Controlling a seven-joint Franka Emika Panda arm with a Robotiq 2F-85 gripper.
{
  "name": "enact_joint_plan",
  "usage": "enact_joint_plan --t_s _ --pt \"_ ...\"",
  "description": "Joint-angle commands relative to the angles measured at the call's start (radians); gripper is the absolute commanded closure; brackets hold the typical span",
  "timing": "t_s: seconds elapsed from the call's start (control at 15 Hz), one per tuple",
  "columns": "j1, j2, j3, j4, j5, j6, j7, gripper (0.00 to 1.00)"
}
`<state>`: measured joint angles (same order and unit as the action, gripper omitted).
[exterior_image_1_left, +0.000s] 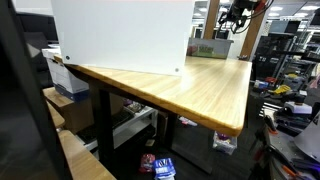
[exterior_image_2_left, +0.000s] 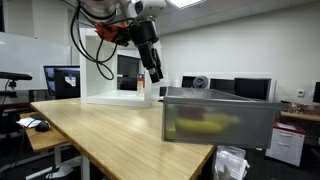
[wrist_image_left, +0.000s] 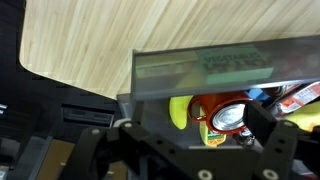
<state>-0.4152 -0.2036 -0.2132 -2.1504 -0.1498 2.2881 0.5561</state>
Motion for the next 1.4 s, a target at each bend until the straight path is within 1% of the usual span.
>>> enact_joint_plan --t_s 0.0,0.27,0.4,0.47,0.53,0.73,1.2,1.33 --pt "0.007 0.071 -0.015 0.074 -0.021 -0.009 0.058 0.00" --pt "0.022 0.121 -0.033 0.127 0.005 -0.024 0.060 0.00" --pt "0.029 0.134 -0.038 0.140 0.000 -0.016 0.059 0.00" --pt "0.034 0.131 -0.037 0.141 -0.026 -0.006 0.073 0.00" --pt "0.036 0.116 -0.048 0.116 -0.002 -0.006 0.029 0.00" --pt "0.042 0.129 -0.049 0.136 -0.001 -0.006 0.034 0.00" --pt "0.045 0.130 -0.051 0.138 -0.001 -0.006 0.037 0.00" --pt "0.048 0.130 -0.054 0.134 0.014 -0.020 0.034 0.00"
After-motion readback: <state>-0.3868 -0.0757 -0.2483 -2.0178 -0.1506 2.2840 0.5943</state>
